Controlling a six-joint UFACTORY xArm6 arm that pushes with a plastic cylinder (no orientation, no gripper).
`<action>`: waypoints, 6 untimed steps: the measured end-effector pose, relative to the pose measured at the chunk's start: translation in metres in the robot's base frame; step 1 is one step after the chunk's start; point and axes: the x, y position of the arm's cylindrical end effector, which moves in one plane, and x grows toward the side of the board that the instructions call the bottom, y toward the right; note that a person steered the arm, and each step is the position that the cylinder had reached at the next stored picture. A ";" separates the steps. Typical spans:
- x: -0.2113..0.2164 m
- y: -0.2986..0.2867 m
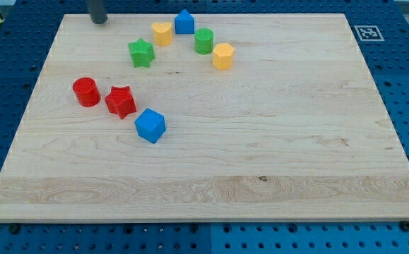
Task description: Point your arm to the yellow heart
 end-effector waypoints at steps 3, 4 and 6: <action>-0.015 0.020; -0.015 0.033; -0.013 0.075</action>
